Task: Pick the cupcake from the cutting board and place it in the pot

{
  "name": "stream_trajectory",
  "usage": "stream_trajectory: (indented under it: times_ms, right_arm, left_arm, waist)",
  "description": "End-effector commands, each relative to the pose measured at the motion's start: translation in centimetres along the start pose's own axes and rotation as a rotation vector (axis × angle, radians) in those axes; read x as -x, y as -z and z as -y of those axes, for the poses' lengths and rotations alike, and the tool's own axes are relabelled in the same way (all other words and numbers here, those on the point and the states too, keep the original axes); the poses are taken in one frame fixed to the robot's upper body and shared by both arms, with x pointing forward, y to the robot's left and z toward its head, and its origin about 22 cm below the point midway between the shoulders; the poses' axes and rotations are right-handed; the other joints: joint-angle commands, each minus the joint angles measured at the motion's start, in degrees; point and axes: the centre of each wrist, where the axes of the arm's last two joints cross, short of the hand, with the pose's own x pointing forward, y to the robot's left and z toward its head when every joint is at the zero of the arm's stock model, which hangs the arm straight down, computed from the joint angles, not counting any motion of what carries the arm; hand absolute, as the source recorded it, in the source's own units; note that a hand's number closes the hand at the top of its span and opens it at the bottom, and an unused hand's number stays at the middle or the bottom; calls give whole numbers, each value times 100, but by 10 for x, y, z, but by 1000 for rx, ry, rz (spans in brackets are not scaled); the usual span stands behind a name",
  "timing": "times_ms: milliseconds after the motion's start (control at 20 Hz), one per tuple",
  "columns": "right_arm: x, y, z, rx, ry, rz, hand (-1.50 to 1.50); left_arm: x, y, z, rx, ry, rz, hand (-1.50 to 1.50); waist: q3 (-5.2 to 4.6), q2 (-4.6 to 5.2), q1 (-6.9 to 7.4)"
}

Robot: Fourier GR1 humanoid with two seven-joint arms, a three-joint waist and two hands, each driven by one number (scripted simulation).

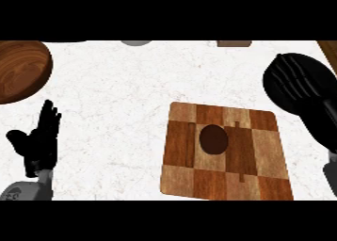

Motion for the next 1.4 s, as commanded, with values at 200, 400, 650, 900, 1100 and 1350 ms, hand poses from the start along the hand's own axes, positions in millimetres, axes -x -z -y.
stream_trajectory:
  times_ms: [200, 400, 650, 900, 1100, 1350]
  right_arm:
    - [-49, -29, 19, 297, -392, 448, 150]
    - [-6, -84, 62, 804, -618, 139, -150]
    - [20, -107, -35, 817, -673, 397, -150]
    - [27, -135, -114, 807, -756, 392, -150]
    - [36, -167, -142, 715, -853, 131, -150]
    - [45, -185, -150, 549, -930, -201, -150]
  left_arm:
    - [-20, -8, 12, 94, -24, 180, 0]
    - [-15, -18, 17, 90, -55, 183, 0]
    - [-22, -34, 30, 190, -86, 211, 0]
    - [-17, -50, 41, 231, -97, 236, 0]
    - [-19, -41, 36, 225, -75, 252, 0]
    - [-30, -37, 53, 266, -94, 265, 0]
  waist:
    - [59, -206, -659]
    - [56, -180, -1103]
    - [63, -112, -526]
    - [38, -39, -274]
    - [15, 11, -236]
    - [-4, 106, -116]
